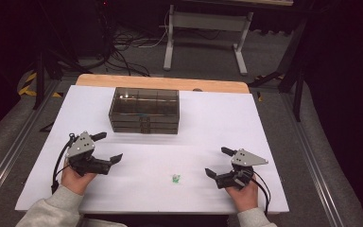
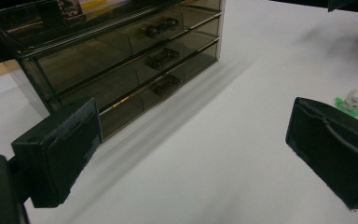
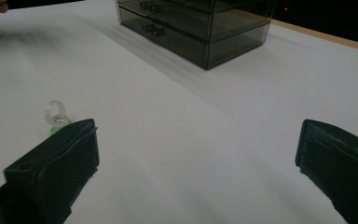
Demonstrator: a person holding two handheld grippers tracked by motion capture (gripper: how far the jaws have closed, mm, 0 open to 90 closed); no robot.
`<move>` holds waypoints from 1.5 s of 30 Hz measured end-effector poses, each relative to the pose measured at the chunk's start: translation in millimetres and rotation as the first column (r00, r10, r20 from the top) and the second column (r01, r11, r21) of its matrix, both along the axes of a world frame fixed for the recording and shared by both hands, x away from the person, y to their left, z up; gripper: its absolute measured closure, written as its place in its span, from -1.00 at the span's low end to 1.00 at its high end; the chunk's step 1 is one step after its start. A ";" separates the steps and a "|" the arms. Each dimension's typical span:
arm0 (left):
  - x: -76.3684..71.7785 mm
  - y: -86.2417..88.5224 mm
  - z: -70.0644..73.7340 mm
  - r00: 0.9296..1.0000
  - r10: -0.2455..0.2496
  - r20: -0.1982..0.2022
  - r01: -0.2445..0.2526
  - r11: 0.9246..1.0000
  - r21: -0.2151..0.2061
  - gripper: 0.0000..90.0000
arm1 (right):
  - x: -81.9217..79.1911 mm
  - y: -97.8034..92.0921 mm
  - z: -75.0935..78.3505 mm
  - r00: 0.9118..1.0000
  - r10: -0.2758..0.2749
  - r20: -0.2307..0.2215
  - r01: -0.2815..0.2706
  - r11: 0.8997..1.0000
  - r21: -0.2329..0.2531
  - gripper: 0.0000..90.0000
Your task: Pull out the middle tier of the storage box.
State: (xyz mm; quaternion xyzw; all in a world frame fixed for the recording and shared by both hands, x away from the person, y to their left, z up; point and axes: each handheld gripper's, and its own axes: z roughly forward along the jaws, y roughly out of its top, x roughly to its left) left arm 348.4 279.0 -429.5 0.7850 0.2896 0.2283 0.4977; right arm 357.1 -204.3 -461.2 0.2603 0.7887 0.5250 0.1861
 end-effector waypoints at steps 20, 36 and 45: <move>19.2 -26.8 9.9 0.999 -0.045 -0.029 0.046 0.999 0.026 -0.89 | -0.1 -0.2 0.0 1.000 0.004 0.001 -0.004 1.000 0.003 -1.00; 31.7 -50.9 8.0 0.994 -0.100 -0.036 0.102 0.993 0.065 -0.85 | -0.1 -0.1 -0.1 1.000 0.007 -0.001 -0.007 1.000 0.003 -1.00; 26.4 -62.8 7.2 0.993 -0.116 0.026 0.109 0.976 0.187 -0.76 | -0.1 0.2 -0.2 1.000 0.011 -0.001 -0.011 1.000 0.002 -1.00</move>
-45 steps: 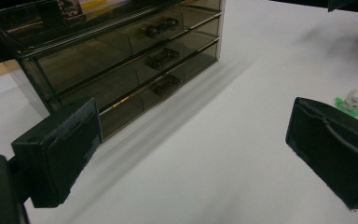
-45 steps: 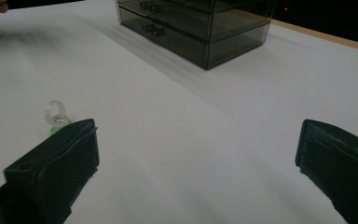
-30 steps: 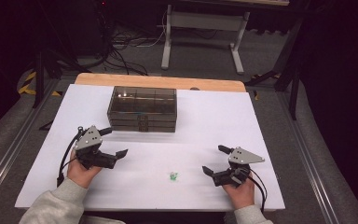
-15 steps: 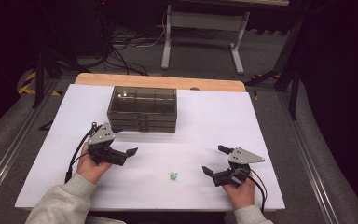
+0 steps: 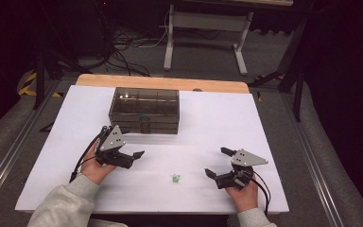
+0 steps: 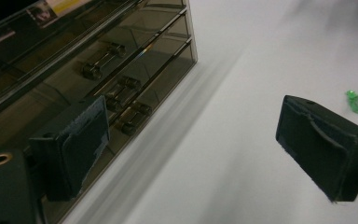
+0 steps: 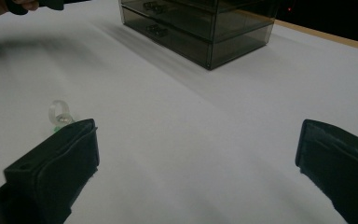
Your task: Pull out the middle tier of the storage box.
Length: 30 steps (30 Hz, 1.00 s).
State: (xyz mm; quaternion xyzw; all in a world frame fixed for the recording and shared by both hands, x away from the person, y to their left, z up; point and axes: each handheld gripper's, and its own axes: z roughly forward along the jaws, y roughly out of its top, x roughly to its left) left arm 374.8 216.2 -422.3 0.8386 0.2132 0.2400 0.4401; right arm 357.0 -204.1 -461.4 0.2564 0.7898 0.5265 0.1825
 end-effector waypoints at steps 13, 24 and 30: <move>-11.2 -4.2 4.9 0.993 0.030 0.115 -0.041 0.995 0.090 -0.53 | 0.0 0.3 -0.1 1.000 0.007 -0.001 -0.007 1.000 -0.001 -1.00; -22.6 -13.5 5.9 0.960 0.058 0.276 -0.115 0.974 0.197 -0.44 | 0.1 0.5 -0.3 1.000 0.011 -0.002 -0.011 1.000 -0.003 -1.00; -25.1 -16.6 5.8 0.946 0.049 0.319 -0.128 0.964 0.231 -0.39 | 0.1 0.7 -0.4 1.000 0.012 -0.003 -0.012 1.000 -0.003 -1.00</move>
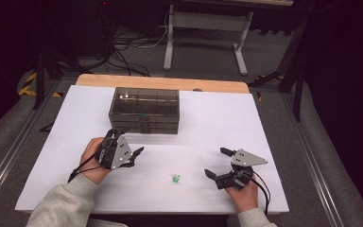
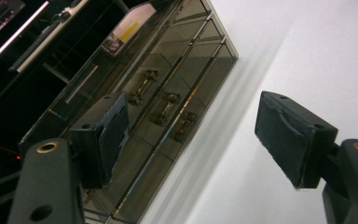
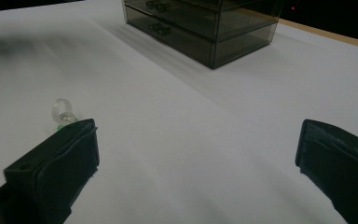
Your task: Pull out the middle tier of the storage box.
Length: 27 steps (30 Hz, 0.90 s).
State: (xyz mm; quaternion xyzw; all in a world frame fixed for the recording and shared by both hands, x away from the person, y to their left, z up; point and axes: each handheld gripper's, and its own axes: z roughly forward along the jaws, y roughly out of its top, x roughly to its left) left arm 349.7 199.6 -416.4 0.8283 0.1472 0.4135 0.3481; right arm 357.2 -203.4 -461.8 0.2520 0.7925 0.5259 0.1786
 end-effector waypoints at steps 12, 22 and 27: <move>-3.7 -7.8 -0.5 0.995 0.035 0.097 -0.044 0.994 0.099 -0.33 | 0.1 0.1 -0.2 1.000 0.002 -0.002 -0.002 1.000 -0.001 -1.00; -5.4 -15.3 -4.3 0.979 0.053 0.196 -0.095 0.973 0.208 -0.27 | 0.2 0.5 -0.4 1.000 0.003 -0.004 -0.003 1.000 -0.002 -1.00; -5.2 -17.1 -5.4 0.973 0.062 0.223 -0.116 0.964 0.240 -0.25 | 0.3 0.6 -0.5 1.000 0.004 -0.006 -0.004 1.000 -0.002 -1.00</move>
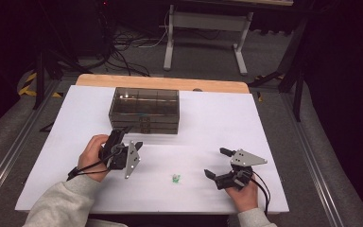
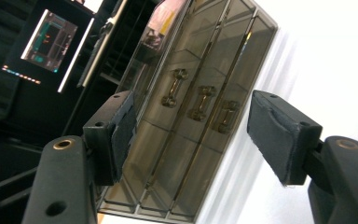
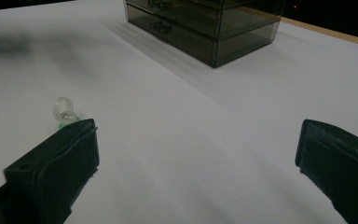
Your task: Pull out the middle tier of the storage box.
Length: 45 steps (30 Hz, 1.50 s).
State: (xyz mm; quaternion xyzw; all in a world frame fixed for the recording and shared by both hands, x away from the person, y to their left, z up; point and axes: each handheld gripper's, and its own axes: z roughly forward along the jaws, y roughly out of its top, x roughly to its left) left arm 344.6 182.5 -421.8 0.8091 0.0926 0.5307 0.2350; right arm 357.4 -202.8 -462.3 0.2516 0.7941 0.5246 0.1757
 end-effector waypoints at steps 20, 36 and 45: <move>2.4 -8.7 -7.9 0.992 0.075 0.102 -0.091 0.983 0.161 -0.17 | 0.2 0.2 -0.2 1.000 0.001 -0.002 -0.001 1.000 -0.001 -1.00; 10.8 -15.5 -18.6 0.978 0.105 0.182 -0.153 0.949 0.276 -0.11 | 0.5 0.1 -0.3 1.000 0.002 -0.006 -0.002 1.000 -0.001 -1.00; 18.1 -17.6 -26.5 0.975 0.124 0.187 -0.177 0.937 0.301 -0.08 | 0.5 0.4 -0.5 1.000 0.000 -0.007 -0.001 1.000 -0.003 -1.00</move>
